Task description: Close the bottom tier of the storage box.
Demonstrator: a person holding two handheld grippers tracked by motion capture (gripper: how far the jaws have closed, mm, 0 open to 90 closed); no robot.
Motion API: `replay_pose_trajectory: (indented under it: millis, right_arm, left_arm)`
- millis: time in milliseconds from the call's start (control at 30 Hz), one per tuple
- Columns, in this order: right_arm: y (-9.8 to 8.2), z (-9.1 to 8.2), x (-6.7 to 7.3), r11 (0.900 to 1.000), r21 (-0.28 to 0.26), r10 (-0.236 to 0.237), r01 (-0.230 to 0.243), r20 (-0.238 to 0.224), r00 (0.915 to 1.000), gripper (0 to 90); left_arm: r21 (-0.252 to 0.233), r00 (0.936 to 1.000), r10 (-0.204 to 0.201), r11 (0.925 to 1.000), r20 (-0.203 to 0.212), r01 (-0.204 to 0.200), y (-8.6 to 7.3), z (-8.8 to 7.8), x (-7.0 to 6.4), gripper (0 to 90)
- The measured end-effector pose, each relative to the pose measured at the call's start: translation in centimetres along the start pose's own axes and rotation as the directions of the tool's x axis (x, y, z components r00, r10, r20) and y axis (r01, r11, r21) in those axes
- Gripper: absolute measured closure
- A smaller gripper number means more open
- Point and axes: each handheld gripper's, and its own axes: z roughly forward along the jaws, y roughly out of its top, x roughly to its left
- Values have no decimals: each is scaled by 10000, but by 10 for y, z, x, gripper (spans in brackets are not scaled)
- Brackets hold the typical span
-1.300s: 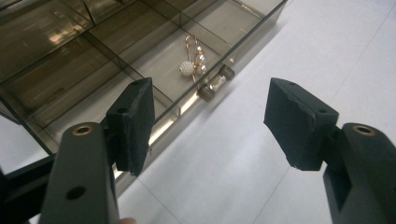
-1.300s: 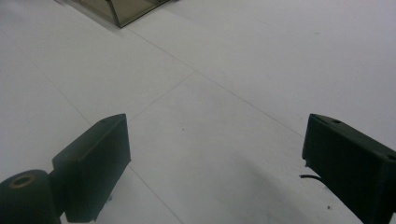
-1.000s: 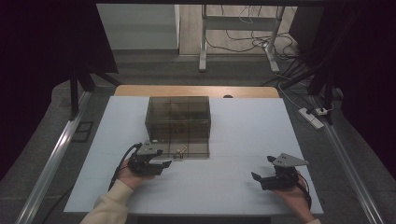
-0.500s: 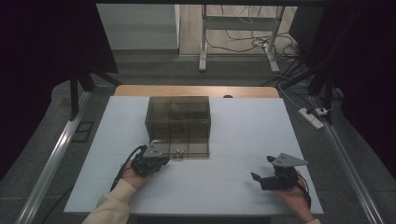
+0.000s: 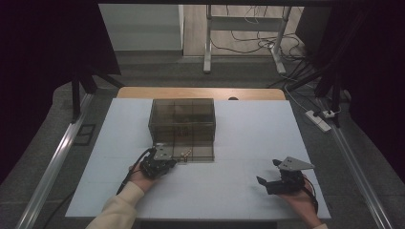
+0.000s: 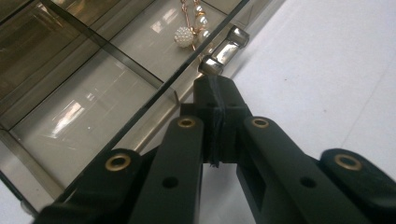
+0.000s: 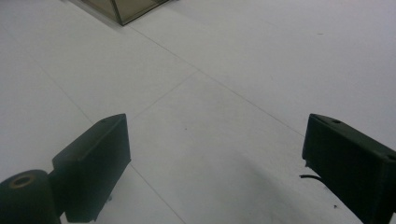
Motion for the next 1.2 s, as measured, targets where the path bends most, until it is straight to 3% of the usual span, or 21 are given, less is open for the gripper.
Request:
replay_pose_trajectory:
  millis: [1200]
  right_arm:
    - [1, 1, 0, 10000, -32, -36, 36, -43, 10000, 75]
  left_arm:
    - [33, 9992, -184, 9998, -342, 185, 7, 13, 10, 887]
